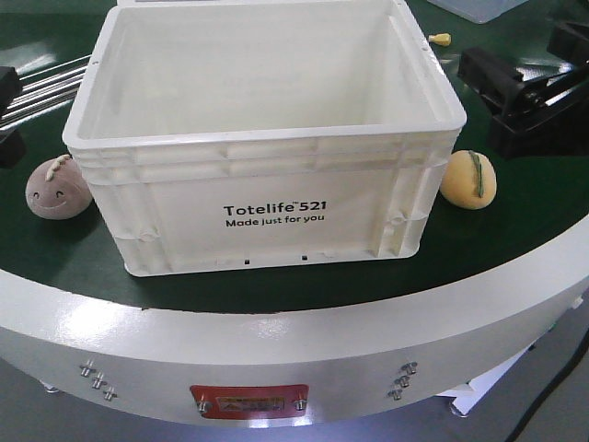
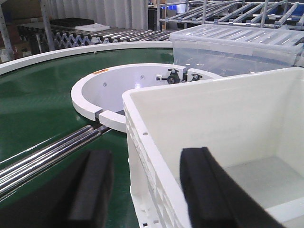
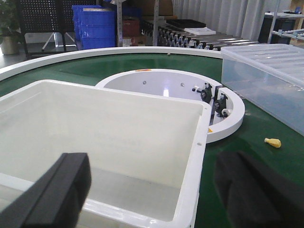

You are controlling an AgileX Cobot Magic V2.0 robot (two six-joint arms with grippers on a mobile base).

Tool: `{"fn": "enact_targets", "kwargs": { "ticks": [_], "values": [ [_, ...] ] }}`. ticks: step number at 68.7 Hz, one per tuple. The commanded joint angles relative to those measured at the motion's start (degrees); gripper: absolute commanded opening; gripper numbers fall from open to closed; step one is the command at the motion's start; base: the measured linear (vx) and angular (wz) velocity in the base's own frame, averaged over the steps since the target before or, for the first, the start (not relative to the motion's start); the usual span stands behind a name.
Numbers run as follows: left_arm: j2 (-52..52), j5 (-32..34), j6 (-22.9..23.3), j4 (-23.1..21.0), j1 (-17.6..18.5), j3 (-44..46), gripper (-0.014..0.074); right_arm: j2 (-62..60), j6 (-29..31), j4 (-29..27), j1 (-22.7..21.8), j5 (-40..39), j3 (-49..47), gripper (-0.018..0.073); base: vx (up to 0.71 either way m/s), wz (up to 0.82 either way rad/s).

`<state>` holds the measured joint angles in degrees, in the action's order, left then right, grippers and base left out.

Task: Place moving items into box and shelve
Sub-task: 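Lower the right gripper over the peach plush beside the crate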

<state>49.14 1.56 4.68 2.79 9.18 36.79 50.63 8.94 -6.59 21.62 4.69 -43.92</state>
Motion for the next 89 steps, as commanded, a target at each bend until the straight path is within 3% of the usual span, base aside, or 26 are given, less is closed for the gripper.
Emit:
{"fn": "enact_targets", "kwargs": {
  "ticks": [1,16,33,43,51,58,89],
  "values": [
    [-0.5,5.66,0.5,-0.12,0.36,2.13,0.0587,-0.41,0.01,0.31,-0.15,-5.55,-2.19,0.0724,0.0,0.0],
    [-0.56,5.23,0.64,-0.55,-0.1,2.13,0.0601,-0.41,-0.06,0.04,-0.95,-5.56,-2.19,0.0693,0.0,0.0],
    [-3.43,1.93,0.64,-0.6,-9.41,2.13,0.0588,-2.41,-0.66,0.1,-16.14,-2.25,-2.19,0.0645,0.0,0.0],
    [-5.05,-1.56,0.64,-0.6,-14.47,2.13,0.0588,-2.91,-0.54,0.1,-21.54,1.47,-2.19,0.0634,0.0,0.0],
    [-4.67,-0.1,0.78,-0.67,-15.43,2.13,0.0588,-2.51,-0.38,0.23,-21.72,1.77,-2.38,0.062,0.0,0.0],
    [-1.75,1.31,3.71,-0.61,-15.67,3.08,0.0588,-0.21,-0.43,0.04,-21.72,2.71,-4.49,0.0602,0.0,0.0],
    [19.92,-2.96,3.64,-0.61,-15.72,20.17,0.0588,22.65,-0.43,-1.16,-21.72,10.51,-22.99,0.0568,0.0,0.0]
  ]
}}
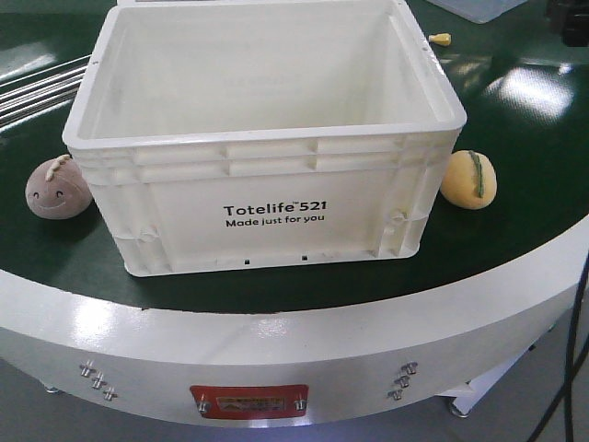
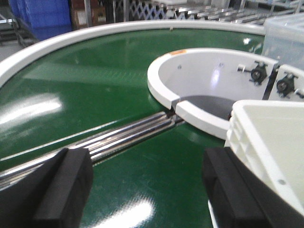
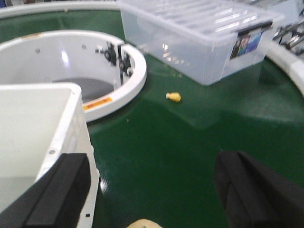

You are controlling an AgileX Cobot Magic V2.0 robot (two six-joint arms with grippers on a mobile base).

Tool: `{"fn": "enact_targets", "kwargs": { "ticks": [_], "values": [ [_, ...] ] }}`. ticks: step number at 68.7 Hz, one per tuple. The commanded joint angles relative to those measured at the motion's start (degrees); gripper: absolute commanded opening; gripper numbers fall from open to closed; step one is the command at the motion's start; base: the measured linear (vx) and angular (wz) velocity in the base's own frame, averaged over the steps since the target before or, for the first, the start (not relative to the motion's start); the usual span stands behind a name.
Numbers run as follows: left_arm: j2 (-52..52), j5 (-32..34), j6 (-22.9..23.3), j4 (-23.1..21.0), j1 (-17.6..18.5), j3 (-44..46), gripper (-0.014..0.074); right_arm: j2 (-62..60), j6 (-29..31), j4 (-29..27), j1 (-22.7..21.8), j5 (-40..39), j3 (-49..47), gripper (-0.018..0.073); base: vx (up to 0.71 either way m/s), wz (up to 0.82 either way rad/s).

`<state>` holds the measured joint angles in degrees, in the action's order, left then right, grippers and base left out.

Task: Place moving items into box and shelve
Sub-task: 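Lower the right gripper over the peach plush beside the crate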

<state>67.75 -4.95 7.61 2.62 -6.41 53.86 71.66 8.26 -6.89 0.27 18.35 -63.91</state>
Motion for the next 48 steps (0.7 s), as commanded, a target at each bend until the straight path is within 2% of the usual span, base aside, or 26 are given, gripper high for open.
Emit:
{"fn": "enact_targets", "kwargs": {
  "ticks": [1,14,48],
  "values": [
    [1.51,3.49,0.7,-0.45,-0.13,3.16,0.0588,2.26,0.25,-1.21,-0.37,-3.16,-3.05,0.0568,0.0,0.0],
    [4.21,2.37,0.7,-0.45,-0.06,3.22,0.0588,11.26,0.58,-4.41,-0.37,-1.21,-2.99,0.0568,0.0,0.0],
    [4.66,1.38,0.7,-0.45,-0.06,3.22,0.0588,27.28,0.75,-4.39,-0.37,-1.82,-2.99,0.0529,0.0,0.0]
  ]
}}
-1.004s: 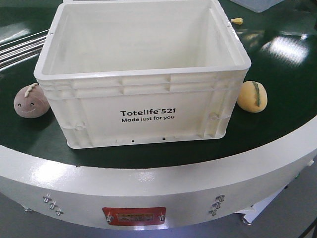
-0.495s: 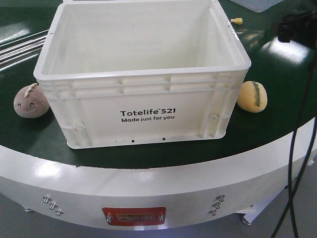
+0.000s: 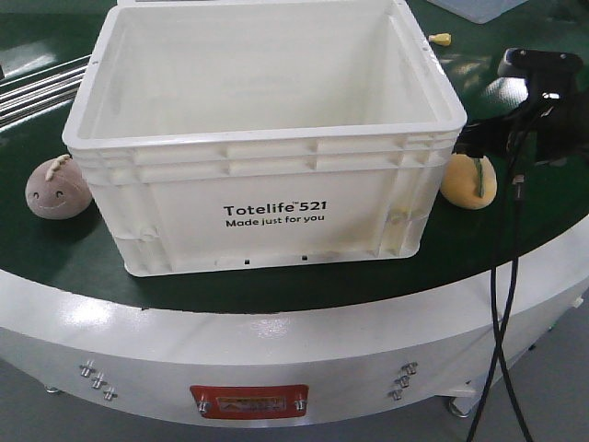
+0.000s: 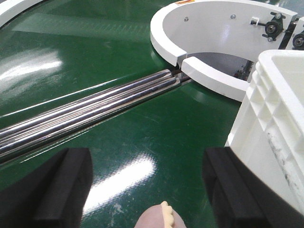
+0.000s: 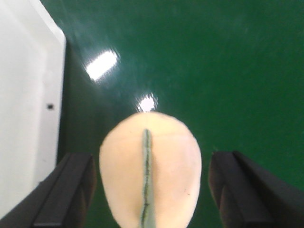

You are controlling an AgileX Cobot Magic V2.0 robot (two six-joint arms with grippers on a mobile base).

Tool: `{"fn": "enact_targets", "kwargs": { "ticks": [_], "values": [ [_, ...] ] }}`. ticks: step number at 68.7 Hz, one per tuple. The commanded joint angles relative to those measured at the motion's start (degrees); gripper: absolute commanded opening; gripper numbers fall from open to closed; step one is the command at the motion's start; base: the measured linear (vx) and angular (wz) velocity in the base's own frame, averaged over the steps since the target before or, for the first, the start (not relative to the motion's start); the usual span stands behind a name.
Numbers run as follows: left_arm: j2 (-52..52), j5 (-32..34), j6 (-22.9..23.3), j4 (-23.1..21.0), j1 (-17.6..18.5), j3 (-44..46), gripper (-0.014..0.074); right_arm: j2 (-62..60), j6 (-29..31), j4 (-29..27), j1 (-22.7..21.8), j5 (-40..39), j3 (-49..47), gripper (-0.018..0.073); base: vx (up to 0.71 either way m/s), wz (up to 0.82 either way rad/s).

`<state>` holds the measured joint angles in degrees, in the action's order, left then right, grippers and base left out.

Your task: Place moving items into box and shelve

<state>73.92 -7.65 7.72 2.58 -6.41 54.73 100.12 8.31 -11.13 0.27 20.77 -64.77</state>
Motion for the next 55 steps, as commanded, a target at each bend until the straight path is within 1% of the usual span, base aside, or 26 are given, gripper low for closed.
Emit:
{"fn": "enact_targets", "kwargs": {
  "ticks": [1,21,29,33,37,38,42,43,45,49,55],
  "values": [
    [-1.51,4.03,0.6,-0.4,-0.06,2.36,0.0588,-0.88,0.77,-0.15,-0.37,-4.31,-2.14,0.0528,0.0,0.0],
    [-1.51,4.03,0.6,-0.4,-0.06,2.36,0.0588,5.62,0.9,-0.15,-0.37,-6.11,-2.14,0.0524,0.0,0.0],
    [-1.51,3.97,0.6,-0.4,-0.06,2.36,0.0588,7.26,0.85,-0.15,-0.37,-6.23,-2.14,0.0481,0.0,0.0],
    [-1.51,3.9,0.6,-0.4,-0.06,2.36,0.0588,7.7,0.85,-0.2,-0.37,-6.23,-2.14,0.0433,0.0,0.0],
    [-1.51,3.69,0.6,-0.4,-0.06,2.36,0.0588,7.78,0.67,-0.2,-0.37,-6.03,-2.14,0.0331,0.0,0.0],
    [-1.51,3.62,0.6,-0.4,-0.06,2.36,0.0588,7.78,0.67,-0.2,-0.37,-6.02,-2.14,0.0317,0.0,0.0],
    [-1.51,3.37,0.6,-0.4,-0.06,2.36,0.0588,7.78,0.62,-0.2,-0.37,-5.81,-2.14,0.0181,0.0,0.0],
    [-1.51,3.31,0.6,-0.4,-0.06,2.36,0.0588,7.78,0.62,-0.2,-0.37,-5.75,-2.14,0.0165,0.0,0.0],
    [-1.51,3.31,0.6,-0.4,-0.06,2.36,0.0588,7.72,0.62,-0.2,-0.37,-5.56,-2.14,0.0085,0.0,0.0],
    [-1.51,3.31,0.6,-0.4,-0.06,2.36,0.0588,7.72,0.58,-0.2,-0.37,-5.16,-2.14,-0.0022,0.0,0.0],
    [-1.51,3.54,0.6,-0.4,-0.06,2.36,0.0588,7.72,0.59,-0.2,-0.37,-4.81,-2.14,-0.0018,0.0,0.0]
  ]
}}
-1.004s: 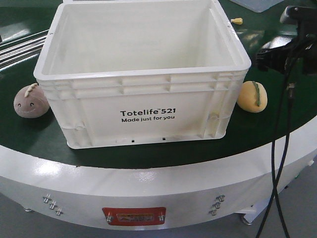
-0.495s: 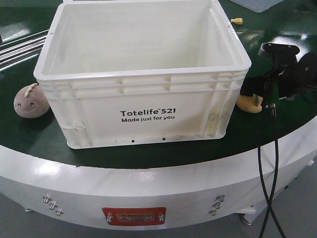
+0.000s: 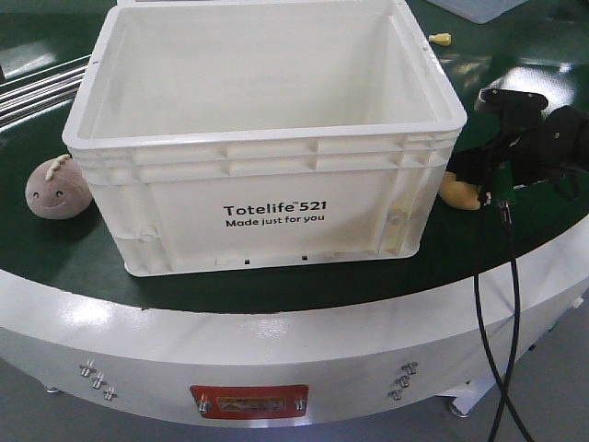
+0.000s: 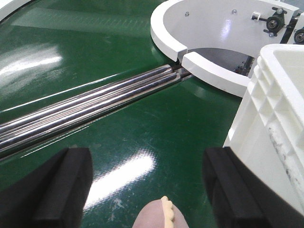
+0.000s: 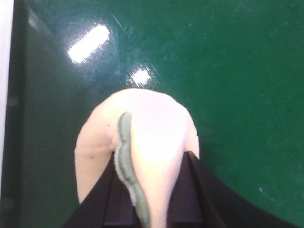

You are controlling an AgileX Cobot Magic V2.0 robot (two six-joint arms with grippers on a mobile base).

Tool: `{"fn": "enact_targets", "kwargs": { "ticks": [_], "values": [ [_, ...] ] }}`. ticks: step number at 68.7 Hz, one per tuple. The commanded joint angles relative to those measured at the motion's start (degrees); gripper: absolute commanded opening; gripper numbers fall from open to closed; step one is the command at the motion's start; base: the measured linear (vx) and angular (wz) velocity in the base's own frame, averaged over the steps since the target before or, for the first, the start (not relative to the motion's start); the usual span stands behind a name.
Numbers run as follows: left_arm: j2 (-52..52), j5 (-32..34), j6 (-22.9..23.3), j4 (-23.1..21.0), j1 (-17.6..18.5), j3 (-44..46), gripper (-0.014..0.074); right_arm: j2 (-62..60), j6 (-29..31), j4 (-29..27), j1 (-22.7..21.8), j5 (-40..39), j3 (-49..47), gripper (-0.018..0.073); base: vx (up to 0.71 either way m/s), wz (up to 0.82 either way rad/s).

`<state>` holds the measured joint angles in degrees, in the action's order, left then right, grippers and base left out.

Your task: Place moving items into box and shelve

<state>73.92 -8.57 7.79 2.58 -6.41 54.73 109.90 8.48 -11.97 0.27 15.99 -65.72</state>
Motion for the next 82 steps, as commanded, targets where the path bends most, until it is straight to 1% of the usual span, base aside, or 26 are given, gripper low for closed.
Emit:
{"fn": "enact_targets", "kwargs": {
  "ticks": [1,11,20,35,45,76,82],
  "values": [
    [-1.51,4.54,0.53,-0.4,-0.06,2.36,0.0588,-2.06,0.42,0.64,-0.37,0.05,-1.19,-0.0018,0.0,0.0],
    [-0.5,5.21,0.58,-0.45,-0.06,2.36,0.0588,-2.06,0.42,0.64,-0.37,0.54,-1.19,-0.0016,0.0,0.0],
    [2.13,4.44,0.58,-0.68,-0.06,2.36,0.0588,-2.06,0.42,0.64,-0.37,1.13,-1.19,-0.0015,0.0,0.0],
    [7.19,3.66,0.51,-3.55,-0.06,2.36,0.0588,-2.06,0.42,0.59,-0.37,1.77,-1.19,-0.0015,0.0,0.0],
    [10.85,2.69,0.51,-3.55,-0.06,2.36,0.0588,-2.06,0.42,0.53,-0.37,1.83,-1.19,-0.0015,0.0,0.0],
    [20.96,2.49,0.45,-3.62,0.05,2.36,0.0588,-2.06,0.46,0.59,-0.37,1.5,-1.19,-0.0015,0.0,0.0],
    [22.72,2.83,0.45,-3.61,0.59,2.36,0.0588,-2.06,0.46,0.64,-0.37,1.54,-1.19,-0.0015,0.0,0.0]
  ]
}}
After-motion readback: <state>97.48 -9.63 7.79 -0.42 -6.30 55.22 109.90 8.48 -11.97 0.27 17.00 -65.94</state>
